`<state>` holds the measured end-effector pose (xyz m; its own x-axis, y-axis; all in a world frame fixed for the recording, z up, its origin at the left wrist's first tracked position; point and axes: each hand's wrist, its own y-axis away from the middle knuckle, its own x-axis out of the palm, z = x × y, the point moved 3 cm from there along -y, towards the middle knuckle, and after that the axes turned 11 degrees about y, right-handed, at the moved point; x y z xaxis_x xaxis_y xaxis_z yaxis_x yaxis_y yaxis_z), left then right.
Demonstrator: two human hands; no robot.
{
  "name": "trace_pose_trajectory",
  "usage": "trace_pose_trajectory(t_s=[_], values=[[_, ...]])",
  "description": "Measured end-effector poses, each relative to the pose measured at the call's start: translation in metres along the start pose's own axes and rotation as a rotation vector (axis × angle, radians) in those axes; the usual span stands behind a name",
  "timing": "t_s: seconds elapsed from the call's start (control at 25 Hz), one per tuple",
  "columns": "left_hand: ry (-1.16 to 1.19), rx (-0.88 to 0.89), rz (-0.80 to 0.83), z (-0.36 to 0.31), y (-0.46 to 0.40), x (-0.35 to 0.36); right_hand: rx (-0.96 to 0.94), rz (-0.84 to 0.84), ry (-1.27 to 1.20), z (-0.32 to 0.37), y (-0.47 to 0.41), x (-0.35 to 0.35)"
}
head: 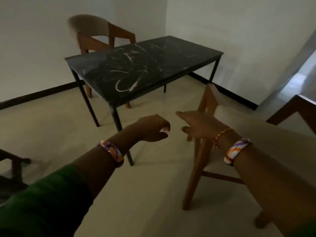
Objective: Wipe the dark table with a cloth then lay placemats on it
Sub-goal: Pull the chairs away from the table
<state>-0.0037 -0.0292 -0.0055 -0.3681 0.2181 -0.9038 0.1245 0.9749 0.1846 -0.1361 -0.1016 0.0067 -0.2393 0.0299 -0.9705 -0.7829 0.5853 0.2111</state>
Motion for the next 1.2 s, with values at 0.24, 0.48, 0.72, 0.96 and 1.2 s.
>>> trace_pose_trajectory(t_s=[0.24, 0.48, 0.72, 0.96, 1.2], values=[[0.183, 0.069, -0.020, -0.128, -0.090, 0.021, 0.248, 0.026, -0.063, -0.162, 0.072, 0.035], [0.076, 0.129, 0.076, -0.196, -0.160, 0.039, 0.236, 0.291, -0.316, -0.237, 0.103, 0.054], [0.011, 0.042, 0.329, -0.212, -0.221, 0.007, 0.058, 0.545, -0.520, -0.279, 0.079, 0.057], [0.020, -0.084, 0.577, -0.211, -0.280, 0.003, 0.002, 0.766, -0.646, -0.309, 0.053, 0.072], [0.050, -0.284, 0.513, -0.213, -0.302, 0.014, 0.008, 0.669, -0.343, -0.352, 0.025, 0.084]])
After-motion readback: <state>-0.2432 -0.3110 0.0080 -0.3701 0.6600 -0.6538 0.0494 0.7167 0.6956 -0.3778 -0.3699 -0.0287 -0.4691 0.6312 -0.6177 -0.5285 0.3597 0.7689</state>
